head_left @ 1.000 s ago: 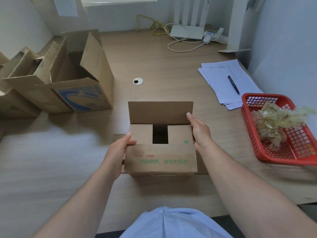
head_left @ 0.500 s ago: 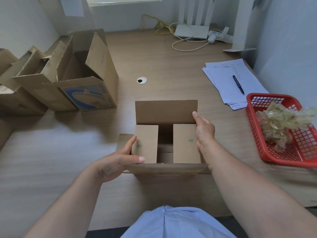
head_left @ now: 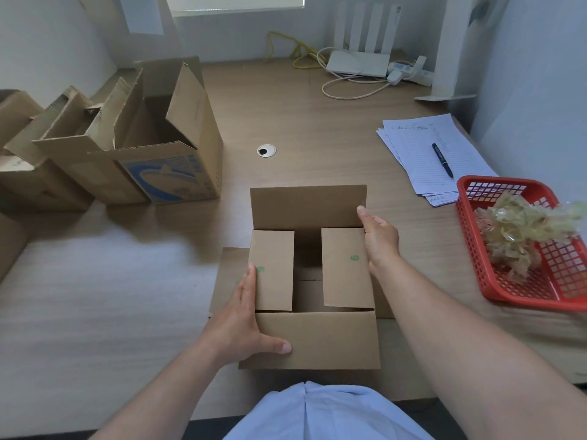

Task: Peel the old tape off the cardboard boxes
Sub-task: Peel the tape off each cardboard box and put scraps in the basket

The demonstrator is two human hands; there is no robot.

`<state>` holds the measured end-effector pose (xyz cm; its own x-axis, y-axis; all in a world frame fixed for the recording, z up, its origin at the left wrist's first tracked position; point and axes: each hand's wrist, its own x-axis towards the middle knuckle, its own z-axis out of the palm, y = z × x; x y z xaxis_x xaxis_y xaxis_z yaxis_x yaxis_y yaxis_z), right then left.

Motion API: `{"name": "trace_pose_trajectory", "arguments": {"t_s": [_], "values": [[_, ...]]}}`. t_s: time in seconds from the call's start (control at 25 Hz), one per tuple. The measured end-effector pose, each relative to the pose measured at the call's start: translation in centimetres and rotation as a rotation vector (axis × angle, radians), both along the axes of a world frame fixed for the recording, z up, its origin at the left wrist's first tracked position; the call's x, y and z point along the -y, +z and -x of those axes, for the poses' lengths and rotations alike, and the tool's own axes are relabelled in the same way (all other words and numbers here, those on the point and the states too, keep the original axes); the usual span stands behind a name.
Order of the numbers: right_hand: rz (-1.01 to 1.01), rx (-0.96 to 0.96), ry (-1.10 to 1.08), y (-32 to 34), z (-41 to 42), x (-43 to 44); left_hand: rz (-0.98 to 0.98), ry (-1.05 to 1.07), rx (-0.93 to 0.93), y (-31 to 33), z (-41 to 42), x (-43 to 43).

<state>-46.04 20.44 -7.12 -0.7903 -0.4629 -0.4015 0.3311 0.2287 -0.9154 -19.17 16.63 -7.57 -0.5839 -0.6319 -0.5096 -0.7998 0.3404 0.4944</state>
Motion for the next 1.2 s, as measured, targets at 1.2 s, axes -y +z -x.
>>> {"name": "trace_pose_trajectory", "arguments": {"t_s": [1.2], "values": [[0.060,0.216,0.260,3.7,2.1,-7.9,-0.518,0.600,-0.705,4.7,0.7,3.4]]}}
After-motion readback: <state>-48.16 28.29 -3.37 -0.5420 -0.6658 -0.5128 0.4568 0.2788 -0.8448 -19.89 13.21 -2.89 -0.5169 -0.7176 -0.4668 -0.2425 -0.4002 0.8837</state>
